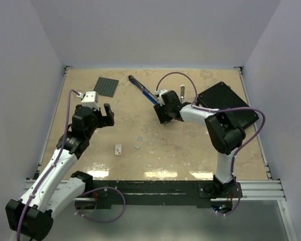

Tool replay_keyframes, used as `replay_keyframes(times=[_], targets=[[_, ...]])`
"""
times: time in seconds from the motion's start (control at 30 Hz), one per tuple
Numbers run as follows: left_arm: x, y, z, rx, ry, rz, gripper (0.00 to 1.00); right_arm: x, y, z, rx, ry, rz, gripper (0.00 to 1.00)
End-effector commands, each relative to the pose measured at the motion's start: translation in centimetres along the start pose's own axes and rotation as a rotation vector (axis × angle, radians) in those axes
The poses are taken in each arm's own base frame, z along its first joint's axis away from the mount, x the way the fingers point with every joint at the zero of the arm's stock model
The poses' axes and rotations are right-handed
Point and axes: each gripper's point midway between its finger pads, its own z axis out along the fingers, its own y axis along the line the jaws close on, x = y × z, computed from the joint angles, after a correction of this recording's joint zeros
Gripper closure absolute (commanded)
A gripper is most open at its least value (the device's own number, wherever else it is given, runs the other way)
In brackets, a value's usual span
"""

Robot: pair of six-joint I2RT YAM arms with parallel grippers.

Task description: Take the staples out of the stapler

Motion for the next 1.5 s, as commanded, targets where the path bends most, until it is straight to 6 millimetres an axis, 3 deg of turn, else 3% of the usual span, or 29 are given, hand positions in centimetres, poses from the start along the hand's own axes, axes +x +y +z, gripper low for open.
replay_keyframes(times=[0.0,0.13,0.43,0.73,0.9,1.0,1.1,1.2,1.3,1.4,1.47], targets=[[-0.7,0.4,-0.1,-0.018,-0.018,0.015,0.03,-1.3,-0.2,-0.1,0.027,-0.024,-0.014,0.37],[-0.5,0.4,0.0,-0.016,-0.012,0.019,0.03,-0.9,-0.1,-0.1,0.017,-0.012,-0.015,0.36],[-0.6,0.4,-0.1,-0.015,-0.015,0.008,0.03,-0.1,0.4,-1.3,-0.021,-0.003,-0.029,0.44],[-0.6,0.1,-0.1,-0.002,-0.016,0.006,0.03,1.1,0.2,-1.9,-0.009,0.021,-0.036,0.64],[-0.5,0.1,-0.1,-0.002,-0.016,0.003,0.03,1.3,0.4,-2.6,-0.017,0.011,-0.042,0.68],[-0.6,0.5,-0.1,-0.027,-0.018,-0.013,0.04,1.5,1.7,-3.0,-0.048,0.007,-0.062,0.68],[-0.5,0.7,-0.1,-0.041,-0.014,-0.015,0.04,2.5,4.5,-3.3,-0.119,0.012,-0.099,0.68],[-0.4,0.8,0.0,-0.043,-0.012,-0.017,0.04,2.9,9.0,-4.8,-0.182,0.001,-0.200,0.68],[-0.3,0.8,0.0,-0.047,-0.010,-0.016,0.04,2.9,12.1,-6.2,-0.240,-0.017,-0.252,0.68],[-0.5,1.0,0.0,-0.057,-0.014,-0.022,0.04,4.2,14.2,-6.9,-0.276,-0.004,-0.304,0.67],[-0.6,0.8,0.1,-0.050,-0.017,-0.026,0.04,5.6,14.6,-7.0,-0.283,0.025,-0.325,0.67]])
